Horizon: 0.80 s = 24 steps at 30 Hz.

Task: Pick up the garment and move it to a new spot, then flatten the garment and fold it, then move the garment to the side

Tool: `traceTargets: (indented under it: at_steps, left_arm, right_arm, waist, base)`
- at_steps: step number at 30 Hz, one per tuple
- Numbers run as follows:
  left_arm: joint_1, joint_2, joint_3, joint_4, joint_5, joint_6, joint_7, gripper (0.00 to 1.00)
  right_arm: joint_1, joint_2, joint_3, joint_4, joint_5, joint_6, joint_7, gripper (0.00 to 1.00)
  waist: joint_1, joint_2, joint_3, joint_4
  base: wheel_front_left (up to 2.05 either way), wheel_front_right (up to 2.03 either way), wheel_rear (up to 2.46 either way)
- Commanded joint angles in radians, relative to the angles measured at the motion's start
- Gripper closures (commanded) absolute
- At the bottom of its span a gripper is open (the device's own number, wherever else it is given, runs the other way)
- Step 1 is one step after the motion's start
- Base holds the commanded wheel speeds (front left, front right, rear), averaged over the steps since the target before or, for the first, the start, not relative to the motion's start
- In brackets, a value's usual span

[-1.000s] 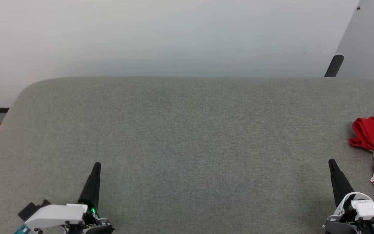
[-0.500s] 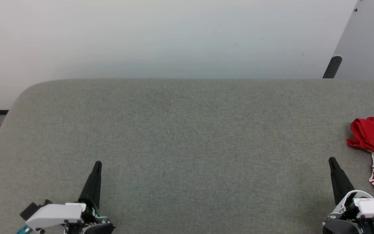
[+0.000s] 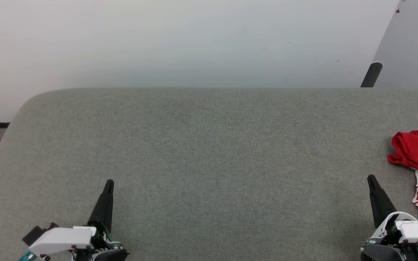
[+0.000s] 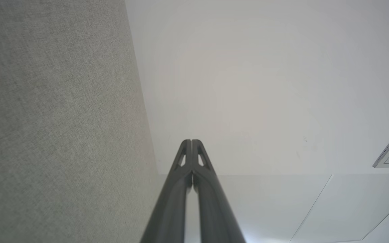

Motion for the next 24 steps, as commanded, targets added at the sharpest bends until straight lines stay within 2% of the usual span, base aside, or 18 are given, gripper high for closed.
traceTargets:
  at_steps: [1,24]
  left_arm:
    - [-0.010,-0.001,0.002,0.001,0.003,0.001,0.003,1.00]
    - [-0.010,-0.005,0.007,0.001,0.008,0.001,0.006,1.00]
  right_arm:
    - [-0.002,0.001,-0.003,0.000,0.002,0.000,0.001,1.00]
    - [-0.002,0.003,-0.006,0.001,-0.002,0.000,0.004,1.00]
  waist:
    - [0.0000,0.0000,0.000,0.000]
    - [0.0000,0.0000,0.000,0.000]
  base:
    - [0.00,0.00,0.00]
    - [0.00,0.00,0.00]
